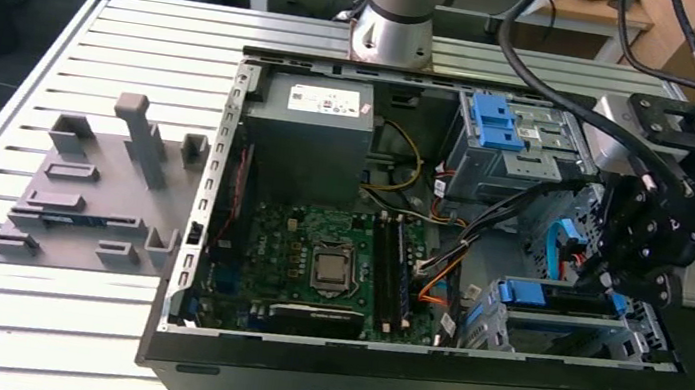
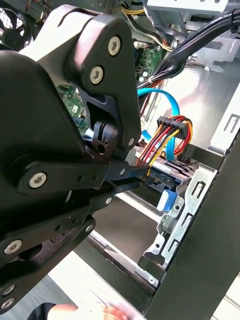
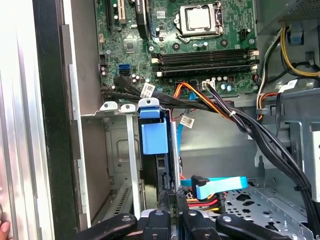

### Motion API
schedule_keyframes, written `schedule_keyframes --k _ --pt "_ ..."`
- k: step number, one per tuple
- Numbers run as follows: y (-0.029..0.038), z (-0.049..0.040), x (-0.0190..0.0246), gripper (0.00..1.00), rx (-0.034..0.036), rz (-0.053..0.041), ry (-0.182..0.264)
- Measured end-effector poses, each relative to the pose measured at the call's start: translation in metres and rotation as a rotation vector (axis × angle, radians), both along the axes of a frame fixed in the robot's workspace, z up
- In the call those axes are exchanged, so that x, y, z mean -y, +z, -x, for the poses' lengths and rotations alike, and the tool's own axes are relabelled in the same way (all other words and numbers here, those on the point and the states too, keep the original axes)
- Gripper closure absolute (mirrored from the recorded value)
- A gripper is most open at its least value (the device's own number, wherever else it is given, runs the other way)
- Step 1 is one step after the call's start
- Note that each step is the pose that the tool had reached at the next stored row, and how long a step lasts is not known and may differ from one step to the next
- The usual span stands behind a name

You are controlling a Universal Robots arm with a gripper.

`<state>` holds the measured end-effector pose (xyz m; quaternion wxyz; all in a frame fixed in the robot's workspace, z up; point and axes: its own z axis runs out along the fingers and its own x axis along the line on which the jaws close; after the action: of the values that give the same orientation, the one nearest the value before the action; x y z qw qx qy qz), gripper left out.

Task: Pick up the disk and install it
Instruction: 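Insert the first disk wire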

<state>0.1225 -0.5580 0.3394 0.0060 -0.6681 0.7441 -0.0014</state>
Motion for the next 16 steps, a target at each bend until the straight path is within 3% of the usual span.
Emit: schedule_keyframes --k 2,5,16 --pt "-0.0003 -0.0003 0.0007 0.84 -0.0029 -0.0003 0.0" --pt "-0.0005 -0.0011 0.0007 0.84 -0.0131 0.0 0.01" --pt "-0.0027 -0.006 0.0014 0.84 -0.019 -0.004 0.015"
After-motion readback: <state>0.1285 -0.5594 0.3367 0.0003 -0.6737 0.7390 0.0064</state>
